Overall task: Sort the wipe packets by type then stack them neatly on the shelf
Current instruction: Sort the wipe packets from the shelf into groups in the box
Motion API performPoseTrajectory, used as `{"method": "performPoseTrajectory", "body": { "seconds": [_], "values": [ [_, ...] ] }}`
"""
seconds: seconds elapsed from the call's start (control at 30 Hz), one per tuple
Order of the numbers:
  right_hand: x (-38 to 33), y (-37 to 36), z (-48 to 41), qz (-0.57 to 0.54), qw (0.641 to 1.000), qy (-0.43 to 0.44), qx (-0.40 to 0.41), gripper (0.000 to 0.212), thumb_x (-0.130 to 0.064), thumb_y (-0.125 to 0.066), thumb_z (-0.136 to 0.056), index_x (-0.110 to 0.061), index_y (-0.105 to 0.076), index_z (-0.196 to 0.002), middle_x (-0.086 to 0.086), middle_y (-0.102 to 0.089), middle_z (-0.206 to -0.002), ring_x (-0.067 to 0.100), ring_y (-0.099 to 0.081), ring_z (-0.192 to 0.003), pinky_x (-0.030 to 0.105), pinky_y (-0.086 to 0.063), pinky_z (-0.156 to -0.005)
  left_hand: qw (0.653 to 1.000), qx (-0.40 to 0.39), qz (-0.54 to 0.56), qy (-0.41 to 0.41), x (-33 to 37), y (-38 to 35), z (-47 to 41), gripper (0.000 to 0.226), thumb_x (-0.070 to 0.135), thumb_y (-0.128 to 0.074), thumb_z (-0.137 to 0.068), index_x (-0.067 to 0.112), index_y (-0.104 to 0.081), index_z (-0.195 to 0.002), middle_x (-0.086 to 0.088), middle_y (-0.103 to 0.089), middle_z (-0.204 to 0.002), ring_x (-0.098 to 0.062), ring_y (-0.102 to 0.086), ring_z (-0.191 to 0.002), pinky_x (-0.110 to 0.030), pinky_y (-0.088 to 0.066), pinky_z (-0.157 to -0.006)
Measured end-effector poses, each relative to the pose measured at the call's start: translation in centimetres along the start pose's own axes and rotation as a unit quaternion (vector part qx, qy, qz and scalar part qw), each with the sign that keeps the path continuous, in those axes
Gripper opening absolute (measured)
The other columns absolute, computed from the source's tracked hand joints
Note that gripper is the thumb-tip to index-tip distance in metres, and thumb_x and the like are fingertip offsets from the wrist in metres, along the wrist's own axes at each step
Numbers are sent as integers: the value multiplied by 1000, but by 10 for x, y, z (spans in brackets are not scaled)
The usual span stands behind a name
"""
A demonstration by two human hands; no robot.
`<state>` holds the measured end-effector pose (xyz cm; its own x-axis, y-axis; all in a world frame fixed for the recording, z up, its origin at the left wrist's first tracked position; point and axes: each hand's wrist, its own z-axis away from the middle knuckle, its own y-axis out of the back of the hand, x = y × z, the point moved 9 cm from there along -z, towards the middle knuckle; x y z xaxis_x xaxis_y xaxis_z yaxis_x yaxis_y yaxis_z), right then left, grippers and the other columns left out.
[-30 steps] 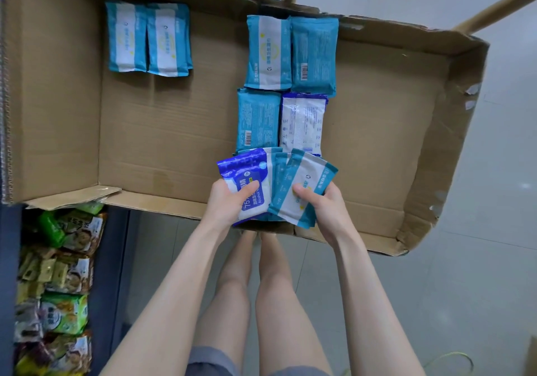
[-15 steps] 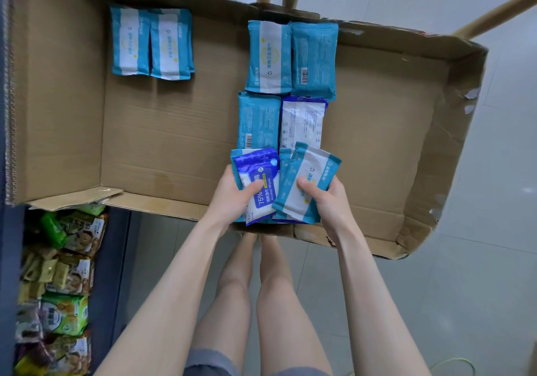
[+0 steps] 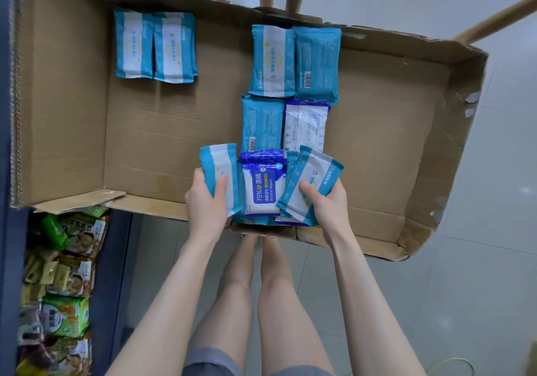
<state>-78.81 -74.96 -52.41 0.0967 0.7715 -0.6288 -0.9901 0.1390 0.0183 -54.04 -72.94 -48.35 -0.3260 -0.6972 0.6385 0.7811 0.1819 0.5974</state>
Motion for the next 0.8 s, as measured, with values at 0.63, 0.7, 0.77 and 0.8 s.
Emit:
{"method": "performPoseTrajectory", "body": {
  "seconds": [0.63, 0.7, 0.77, 0.8],
  "values": [
    [-50, -23, -52, 88, 992, 87, 8, 26, -10, -63, -87, -29, -50, -99, -7, -65, -99, 13, -65, -92, 37, -54, -83, 994, -80, 58, 42, 36, -78, -72, 49, 18, -75, -78, 12, -45, -117, -3, -53, -115, -16, -52, -101, -31, -44, -90],
    [-52, -23, -51, 99, 991, 91, 10, 27, -10, -65, -86, -31, -51, -96, -9, -65, -97, 11, -65, -91, 39, -54, -83, 990, -125, 38, 51, 36, -84, -75, 43, 20, -73, -79, 11, -51, -115, -6, -52, -119, -16, -53, -101, -32, -45, -90],
    [-53, -23, -50, 99, 991, 89, 8, 27, -9, -66, -85, -30, -52, -96, -7, -67, -99, 11, -66, -90, 38, -55, -81, 985, -153, 66, 54, 39, -82, -76, 34, 20, -72, -81, 13, -53, -108, -6, -57, -113, -17, -57, -97, -35, -49, -87],
    [-56, -23, -48, 98, 991, 92, 6, 27, -8, -67, -85, -29, -53, -97, -5, -67, -100, 12, -66, -90, 37, -55, -80, 981, -158, 96, 55, 43, -79, -74, 30, 17, -72, -82, 13, -52, -104, -4, -61, -106, -18, -60, -94, -35, -52, -84]
  ]
}}
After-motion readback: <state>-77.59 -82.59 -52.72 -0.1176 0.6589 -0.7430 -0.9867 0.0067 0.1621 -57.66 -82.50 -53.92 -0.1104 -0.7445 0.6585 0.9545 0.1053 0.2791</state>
